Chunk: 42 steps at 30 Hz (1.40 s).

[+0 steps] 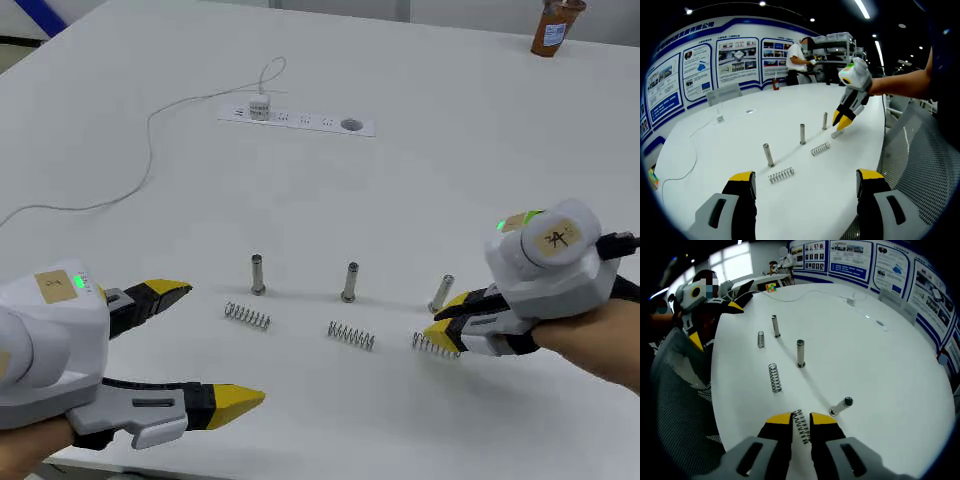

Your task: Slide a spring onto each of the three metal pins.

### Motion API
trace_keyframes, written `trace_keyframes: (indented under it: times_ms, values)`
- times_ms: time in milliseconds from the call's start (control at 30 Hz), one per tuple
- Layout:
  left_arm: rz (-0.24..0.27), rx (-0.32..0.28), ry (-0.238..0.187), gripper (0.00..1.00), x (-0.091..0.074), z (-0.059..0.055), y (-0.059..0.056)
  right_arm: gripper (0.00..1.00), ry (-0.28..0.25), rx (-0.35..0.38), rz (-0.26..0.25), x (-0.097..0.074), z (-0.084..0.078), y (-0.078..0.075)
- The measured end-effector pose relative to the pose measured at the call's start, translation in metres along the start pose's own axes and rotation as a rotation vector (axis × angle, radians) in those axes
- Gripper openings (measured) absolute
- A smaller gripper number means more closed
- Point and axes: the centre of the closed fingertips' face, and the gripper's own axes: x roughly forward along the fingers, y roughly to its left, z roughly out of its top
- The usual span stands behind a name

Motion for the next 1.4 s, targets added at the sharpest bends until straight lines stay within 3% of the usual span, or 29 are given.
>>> trace_keyframes:
  times_ms: [133, 400, 733, 1167, 1400]
  values:
    - [-0.001, -0.001, 0.0, 0.84, 0.0, 0.0, -0.001, 0.14, 0.03, -0.046, 0.031, 0.006, 0.002, 0.003]
    - [0.001, -0.003, -0.001, 0.84, 0.0, -0.001, 0.0, 0.14, 0.141, -0.176, 0.073, 0.017, -0.006, 0.008]
    - [0.003, -0.005, 0.003, 0.84, 0.0, -0.003, 0.0, 0.12, 0.225, -0.249, 0.108, 0.026, -0.014, 0.007]
    - [0.003, -0.005, 0.002, 0.84, -0.001, -0.001, -0.001, 0.12, 0.253, -0.278, 0.132, 0.027, -0.013, 0.008]
    - [0.002, -0.002, 0.003, 0.84, -0.001, 0.0, -0.001, 0.12, 0.2, -0.243, 0.105, 0.021, -0.007, 0.007]
